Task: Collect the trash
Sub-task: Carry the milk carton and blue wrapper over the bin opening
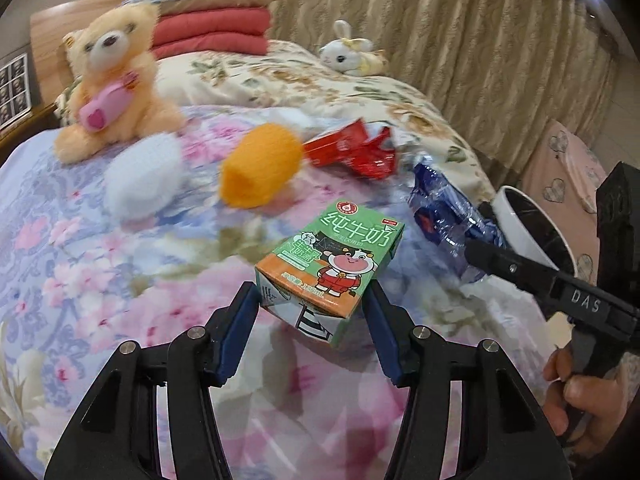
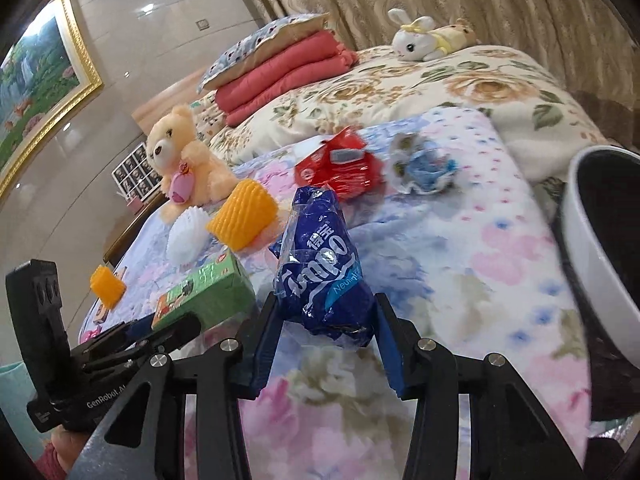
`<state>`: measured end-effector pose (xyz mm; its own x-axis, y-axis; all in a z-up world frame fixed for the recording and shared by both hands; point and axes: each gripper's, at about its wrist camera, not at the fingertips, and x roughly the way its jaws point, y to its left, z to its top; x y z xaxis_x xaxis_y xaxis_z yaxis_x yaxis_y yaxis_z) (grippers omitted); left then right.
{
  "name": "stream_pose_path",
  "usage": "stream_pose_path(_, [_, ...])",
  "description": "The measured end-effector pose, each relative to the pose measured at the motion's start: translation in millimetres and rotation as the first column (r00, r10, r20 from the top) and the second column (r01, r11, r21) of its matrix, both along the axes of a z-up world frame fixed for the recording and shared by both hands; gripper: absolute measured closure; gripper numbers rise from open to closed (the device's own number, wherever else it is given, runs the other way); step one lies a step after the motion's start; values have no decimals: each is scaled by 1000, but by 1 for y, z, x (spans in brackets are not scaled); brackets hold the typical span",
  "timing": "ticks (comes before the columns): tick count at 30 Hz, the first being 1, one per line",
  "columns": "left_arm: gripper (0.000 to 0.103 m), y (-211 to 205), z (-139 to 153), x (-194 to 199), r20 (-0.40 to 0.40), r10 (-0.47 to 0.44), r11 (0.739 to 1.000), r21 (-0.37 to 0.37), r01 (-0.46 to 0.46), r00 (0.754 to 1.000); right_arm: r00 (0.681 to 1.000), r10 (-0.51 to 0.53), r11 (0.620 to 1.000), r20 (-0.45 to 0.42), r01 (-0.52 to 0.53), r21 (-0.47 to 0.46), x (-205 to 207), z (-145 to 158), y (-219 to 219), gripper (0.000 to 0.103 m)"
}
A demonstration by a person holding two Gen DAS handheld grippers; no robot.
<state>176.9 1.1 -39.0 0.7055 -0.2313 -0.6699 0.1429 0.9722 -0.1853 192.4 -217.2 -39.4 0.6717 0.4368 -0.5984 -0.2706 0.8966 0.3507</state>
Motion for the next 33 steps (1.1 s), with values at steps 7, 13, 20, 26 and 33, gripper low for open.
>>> stream_pose_path(7, [49,-32,8,0,26,-65,998,-10,65,998,998,-65,998,10,65,11,-13,5,-33,57])
stream_pose_path(13, [50,-55,10,0,29,-103,994,-17,104,994,993,-112,994,20,112,17,-21,9,-58,57])
stream_pose_path(20, [50,-80,15,1,38,-153,988,-18,154,987,987,-159,987,21,159,28,-30,10,-85,57])
stream_pose_path(26, [50,-101,20,3,48,-190,981,-21,191,981,979,-200,979,31,199,35,-38,14,-108,57])
stream_pose_path(33, [50,-131,24,6,54,-241,970,-16,242,969,966,-257,966,36,255,45,-44,18,-137,57])
